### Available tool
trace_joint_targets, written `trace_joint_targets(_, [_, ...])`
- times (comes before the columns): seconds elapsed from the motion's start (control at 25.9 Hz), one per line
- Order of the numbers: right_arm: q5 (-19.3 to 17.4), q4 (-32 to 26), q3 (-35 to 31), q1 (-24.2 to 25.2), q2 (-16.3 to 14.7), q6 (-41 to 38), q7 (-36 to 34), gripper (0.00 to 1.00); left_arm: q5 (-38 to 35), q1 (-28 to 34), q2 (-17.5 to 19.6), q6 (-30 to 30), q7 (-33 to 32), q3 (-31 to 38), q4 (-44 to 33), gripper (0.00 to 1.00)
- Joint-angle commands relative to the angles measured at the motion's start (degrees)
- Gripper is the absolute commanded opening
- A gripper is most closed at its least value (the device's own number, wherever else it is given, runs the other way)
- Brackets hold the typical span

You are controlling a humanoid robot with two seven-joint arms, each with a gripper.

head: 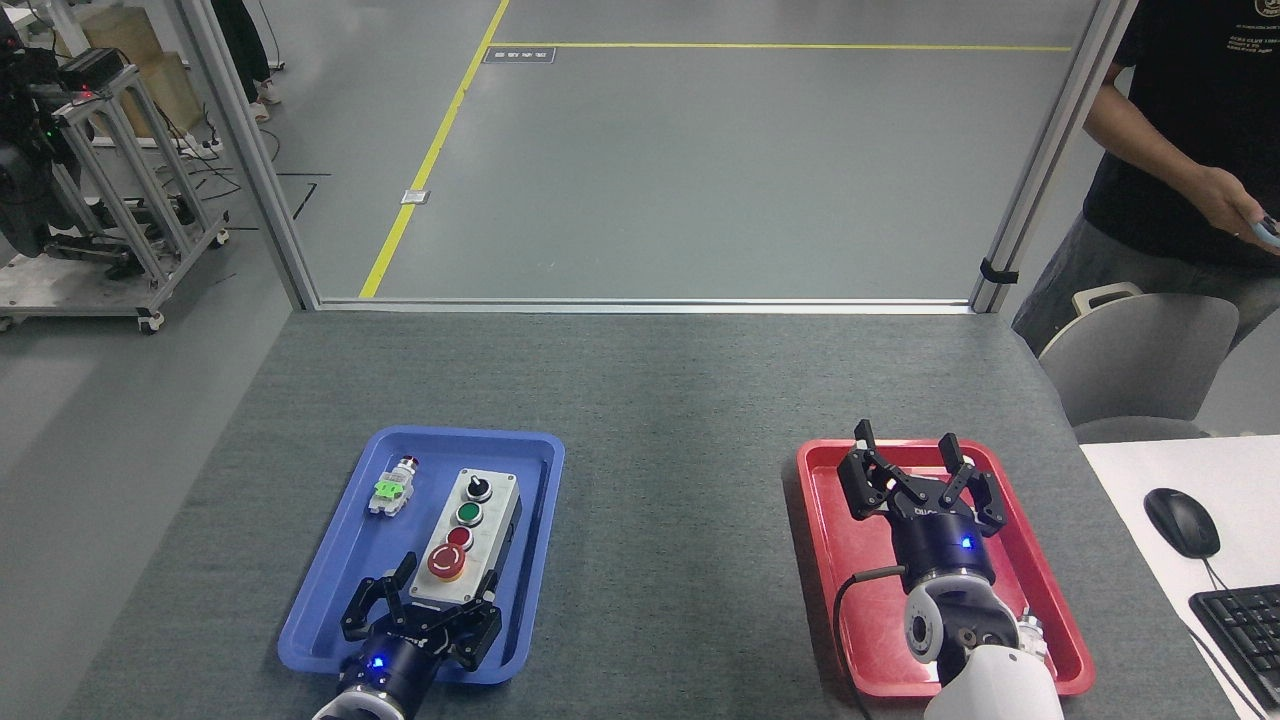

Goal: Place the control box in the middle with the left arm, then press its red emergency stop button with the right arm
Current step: 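Grasp the gray control box in the blue tray with the left gripper, then slide the gray control box with the left gripper toward the table middle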

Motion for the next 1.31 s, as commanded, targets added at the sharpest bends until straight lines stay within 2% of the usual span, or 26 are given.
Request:
trace_joint_targets(0.0, [0.08, 0.05, 0.17, 0.17, -0.05, -0.08, 0.10, 0.99, 0.03, -1.89, -0.15, 0.08, 0.04, -0.01, 2.91, 0.99])
trace_joint_targets(0.43, [0.08, 0.05, 0.17, 0.35, -0.58, -0.34, 0.10, 1.00, -0.06, -3.39, -0.59, -0.28, -0.05, -0.19, 4.40, 0.98])
trace_joint_targets(0.46, [0.08, 0.05, 0.17, 0.44, -0.58, -0.34, 0.10, 0.99, -0.06, -3.48, -0.59, -0.28, 0.04, -0.19, 4.67, 0.96])
trace_joint_targets(0.58, [0.08, 0.05, 0.08, 0.44, -0.66, -0.25, 0.10, 0.99, -0.15, -4.09, -0.07, -0.45, 0.04, -0.27, 4.58, 0.69])
trace_joint_targets(0.7, [0.08, -0.03, 0.08, 0.35, -0.66, -0.25, 0.10, 0.99, -0.32, -4.09, 0.29, -2.03, -0.05, -0.27, 4.05, 0.27])
trace_joint_targets(0.73, [0.08, -0.03, 0.08, 0.43, -0.66, -0.34, 0.10, 0.99, -0.32, -4.00, 0.29, -3.09, -0.05, -0.27, 4.05, 0.05])
trace_joint_targets(0.77, [0.08, 0.05, 0.08, 0.44, -0.66, -0.25, 0.10, 0.99, -0.23, -3.92, 0.37, -3.88, -0.05, -0.27, 3.96, 0.00])
trace_joint_targets(0.89, [0.08, 0.05, 0.08, 0.44, -0.58, -0.25, 0.10, 0.99, -0.06, -4.09, 0.29, -3.97, -0.05, -0.19, 3.26, 0.00])
trace_joint_targets(1.08, [0.08, -0.03, -0.01, 0.44, -0.49, -0.08, 0.10, 1.00, 1.96, -3.13, 0.20, -5.11, 0.22, 0.17, -6.14, 0.00])
trace_joint_targets(1.28, [-0.01, -0.03, -0.01, 0.35, -0.58, -0.43, 0.10, 0.99, 3.72, -0.84, -0.86, -7.48, 0.13, -1.41, -10.54, 0.00])
